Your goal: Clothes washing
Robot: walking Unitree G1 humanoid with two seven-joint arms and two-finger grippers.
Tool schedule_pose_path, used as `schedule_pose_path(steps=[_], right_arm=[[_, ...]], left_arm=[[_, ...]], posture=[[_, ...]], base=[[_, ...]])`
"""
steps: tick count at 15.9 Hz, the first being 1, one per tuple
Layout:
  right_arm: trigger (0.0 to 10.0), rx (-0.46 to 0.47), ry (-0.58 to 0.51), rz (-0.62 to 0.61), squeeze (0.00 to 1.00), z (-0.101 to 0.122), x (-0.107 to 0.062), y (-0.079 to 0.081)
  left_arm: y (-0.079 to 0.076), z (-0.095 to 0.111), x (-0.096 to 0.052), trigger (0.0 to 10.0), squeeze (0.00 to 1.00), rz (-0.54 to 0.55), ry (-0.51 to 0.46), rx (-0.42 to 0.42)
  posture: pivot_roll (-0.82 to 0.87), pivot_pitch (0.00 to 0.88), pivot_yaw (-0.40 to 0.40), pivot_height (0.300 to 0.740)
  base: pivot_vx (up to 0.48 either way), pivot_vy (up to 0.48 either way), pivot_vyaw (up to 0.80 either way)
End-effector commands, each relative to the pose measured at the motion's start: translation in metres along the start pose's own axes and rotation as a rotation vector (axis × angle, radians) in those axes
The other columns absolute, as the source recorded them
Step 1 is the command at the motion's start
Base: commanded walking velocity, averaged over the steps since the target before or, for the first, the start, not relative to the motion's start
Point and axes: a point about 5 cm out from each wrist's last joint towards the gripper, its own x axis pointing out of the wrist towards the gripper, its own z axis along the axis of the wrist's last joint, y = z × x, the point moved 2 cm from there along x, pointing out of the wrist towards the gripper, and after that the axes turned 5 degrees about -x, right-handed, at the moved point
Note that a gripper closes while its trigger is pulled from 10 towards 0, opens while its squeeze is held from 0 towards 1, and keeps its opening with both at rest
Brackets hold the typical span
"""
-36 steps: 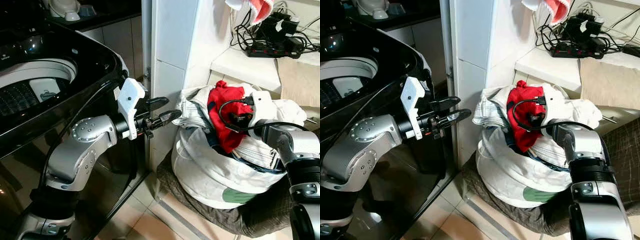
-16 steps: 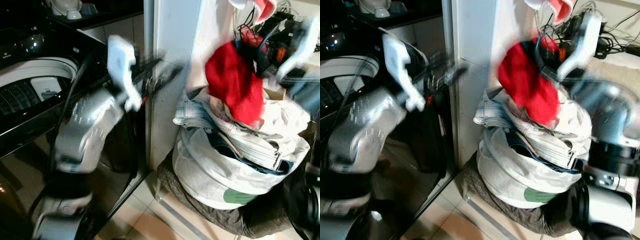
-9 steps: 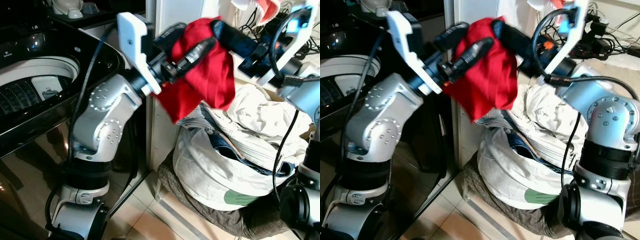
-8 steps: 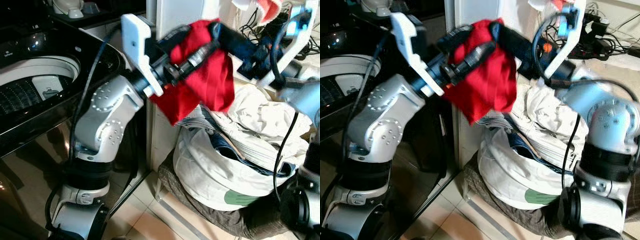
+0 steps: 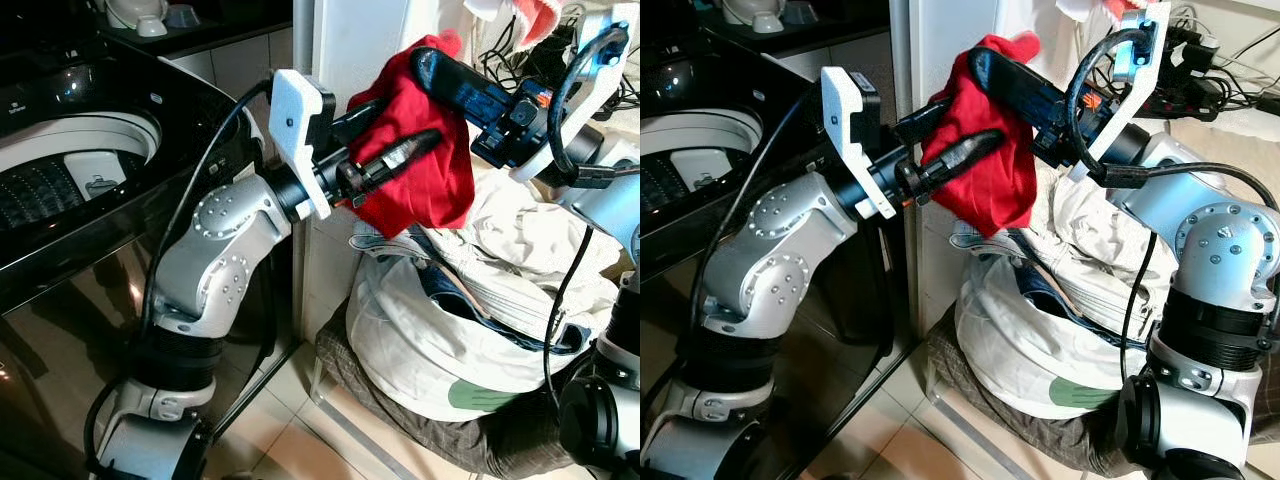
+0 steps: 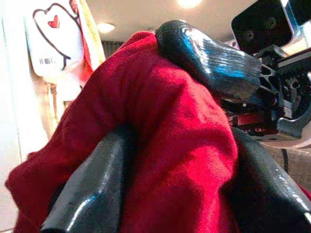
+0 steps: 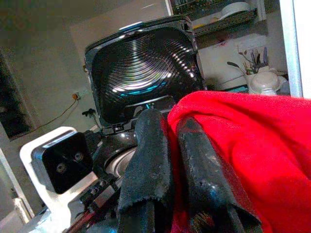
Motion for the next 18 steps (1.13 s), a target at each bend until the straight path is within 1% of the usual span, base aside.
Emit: schedule_pose_path(steps=[1, 4, 7, 9, 10, 11, 12, 13, 14, 15, 16, 17, 18], right_arm=[[0.0, -0.018, -0.01, 0.031, 0.0, 0.004, 0.0, 0.007], [0.0, -0.016, -0.012, 0.029, 0.0, 0.004, 0.0, 0.007], [0.0, -0.018, -0.007, 0.022, 0.0, 0.003, 0.001, 0.007], [0.0, -0.028, -0.003, 0.013, 0.0, 0.002, 0.001, 0.007], [2.2, -0.043, 0.007, 0.024, 0.0, 0.001, 0.001, 0.009], [10.0, -0.041, 0.016, 0.016, 1.0, -0.001, 0.001, 0.008], [10.0, -0.031, 0.02, 0.012, 1.0, -0.003, 0.001, 0.008], [10.0, -0.038, 0.027, 0.009, 1.0, -0.004, 0.001, 0.007], [10.0, -0.06, 0.047, 0.005, 1.0, -0.008, 0.0, 0.008], [10.0, -0.085, 0.067, -0.005, 1.0, -0.011, 0.0, 0.008], [10.0, -0.142, 0.134, -0.012, 0.77, -0.021, 0.001, 0.009], [10.0, -0.16, 0.155, -0.006, 0.0, -0.026, 0.002, 0.011], [10.0, -0.175, 0.181, 0.021, 0.0, -0.034, 0.007, 0.019]], left_arm=[[0.002, -0.001, 0.001, 0.0, 0.0, 0.004, 0.014, -0.003], [0.003, -0.001, 0.001, 0.0, 0.0, 0.009, 0.013, -0.004], [0.007, 0.0, 0.0, 0.0, 0.0, 0.026, 0.013, 0.002], [0.014, 0.0, -0.002, 0.0, 0.0, 0.071, 0.024, 0.02], [0.023, -0.001, -0.004, 0.0, 0.0, 0.125, 0.037, 0.039], [0.042, 0.001, -0.009, 0.0, 0.0, 0.244, 0.051, 0.082], [0.064, 0.006, -0.017, 0.0, 0.0, 0.387, 0.055, 0.134], [0.075, 0.01, -0.022, 0.0, 0.0, 0.452, 0.055, 0.168], [0.099, 0.024, -0.036, 0.0, 0.0, 0.579, 0.077, 0.307], [0.109, 0.034, -0.042, 0.0, 0.0, 0.626, 0.082, 0.378], [0.131, 0.064, -0.056, 0.0, 0.0, 0.721, 0.071, 0.523], [0.141, 0.081, -0.063, 0.0, 0.0, 0.778, 0.084, 0.628], [0.159, 0.109, -0.074, 0.0, 0.0, 0.872, 0.162, 0.85]], posture=[[-0.03, 0.0, -0.035, 0.74], [-0.03, 0.0, -0.033, 0.74], [-0.03, 0.0, -0.031, 0.74], [-0.03, 0.0, -0.03, 0.74], [-0.03, 0.0, -0.028, 0.74], [-0.03, 0.0, -0.028, 0.74], [-0.02, 0.0, -0.026, 0.74], [-0.02, 0.0, -0.026, 0.74], [-0.02, 0.0, -0.024, 0.74], [-0.02, 0.0, -0.023, 0.74], [-0.01, 0.0, -0.019, 0.74], [-0.01, 0.0, -0.018, 0.74], [-0.01, 0.0, -0.015, 0.74]], base=[[0.0, 0.0, 0.0], [0.0, 0.0, 0.0], [0.0, 0.0, 0.0], [0.0, 0.0, 0.0], [0.0, 0.0, 0.0], [0.0, 0.0, 0.0], [0.0, 0.0, 0.0], [0.0, 0.0, 0.0], [0.0, 0.0, 0.0], [0.0, 0.0, 0.0], [0.0, 0.0, 0.0], [0.0, 0.0, 0.0], [0.0, 0.0, 0.0]])
